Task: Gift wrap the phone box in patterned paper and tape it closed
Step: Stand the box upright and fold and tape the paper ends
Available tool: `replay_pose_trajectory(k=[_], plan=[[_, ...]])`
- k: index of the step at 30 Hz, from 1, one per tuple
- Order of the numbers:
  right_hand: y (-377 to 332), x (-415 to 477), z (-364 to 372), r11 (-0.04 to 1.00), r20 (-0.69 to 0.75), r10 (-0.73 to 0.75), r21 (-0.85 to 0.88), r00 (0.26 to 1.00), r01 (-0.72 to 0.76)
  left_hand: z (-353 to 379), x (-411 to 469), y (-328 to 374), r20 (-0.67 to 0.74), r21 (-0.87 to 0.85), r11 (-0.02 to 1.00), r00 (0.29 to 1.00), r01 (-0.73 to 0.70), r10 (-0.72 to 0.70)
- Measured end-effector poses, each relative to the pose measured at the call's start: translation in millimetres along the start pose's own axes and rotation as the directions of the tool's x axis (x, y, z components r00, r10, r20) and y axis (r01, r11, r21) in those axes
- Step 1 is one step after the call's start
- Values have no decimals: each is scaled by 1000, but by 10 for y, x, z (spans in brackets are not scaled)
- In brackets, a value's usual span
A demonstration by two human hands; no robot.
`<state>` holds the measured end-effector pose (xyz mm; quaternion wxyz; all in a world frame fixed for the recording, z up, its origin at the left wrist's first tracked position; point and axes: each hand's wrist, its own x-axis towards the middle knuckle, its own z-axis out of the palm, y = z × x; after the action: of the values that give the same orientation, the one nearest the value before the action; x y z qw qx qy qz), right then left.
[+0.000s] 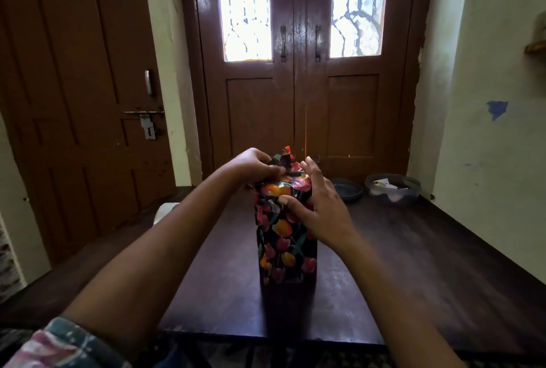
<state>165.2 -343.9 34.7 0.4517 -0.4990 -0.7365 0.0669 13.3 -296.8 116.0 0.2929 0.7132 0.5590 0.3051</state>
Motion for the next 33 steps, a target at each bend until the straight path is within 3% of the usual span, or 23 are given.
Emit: replay_pose_trajectory(k=[2, 4, 5, 7, 9, 10, 13, 15, 18, 24, 27, 30, 33], plan=[[7, -1, -1, 1000, -5, 0, 14, 1000, 0, -95, -67, -91, -84, -144, 986, 994, -86, 75], [30, 19, -45, 993, 25, -7, 117, 1000, 4, -204, -212, -195, -146, -216, 939, 960, -267, 239], [50, 29, -83, 987, 50, -23, 161, 998, 15, -252, -299, -243, -106, -187, 912, 931, -365, 350], [102, 32, -157, 987, 126, -92, 140, 988, 74, -290, -478, -330, 124, -139, 863, 856, -486, 502], [176, 22, -185, 977, 183, -201, -27, 962, 209, -249, -563, -424, 310, -38, 844, 797, -534, 518], [218, 26, -170, 954, 181, -257, -108, 949, 279, -203, -553, -475, 321, 57, 818, 786, -573, 529], [275, 61, -98, 903, 26, -363, -236, 931, 358, 9, -470, -554, 166, 268, 705, 753, -656, 637], [215, 92, -106, 919, -60, -362, -190, 930, 345, 85, -457, -510, -8, 295, 687, 717, -664, 697], [104, 92, -141, 954, -59, -295, -71, 954, 290, 39, -442, -384, -165, 233, 686, 668, -689, 726], [96, 81, -126, 976, -33, -207, -75, 978, 205, 60, -427, -199, -225, -106, 827, 823, -552, 521], [107, 97, -155, 970, -1, -214, -118, 977, 213, 69, -407, -184, -167, -352, 820, 892, -451, 420], [113, 126, -153, 978, -9, -199, -69, 980, 198, 13, -403, -100, -91, -274, 851, 893, -448, 441], [142, 166, -108, 987, -74, -145, 58, 987, 149, -114, -426, 14, 87, -163, 878, 880, -450, 468]])
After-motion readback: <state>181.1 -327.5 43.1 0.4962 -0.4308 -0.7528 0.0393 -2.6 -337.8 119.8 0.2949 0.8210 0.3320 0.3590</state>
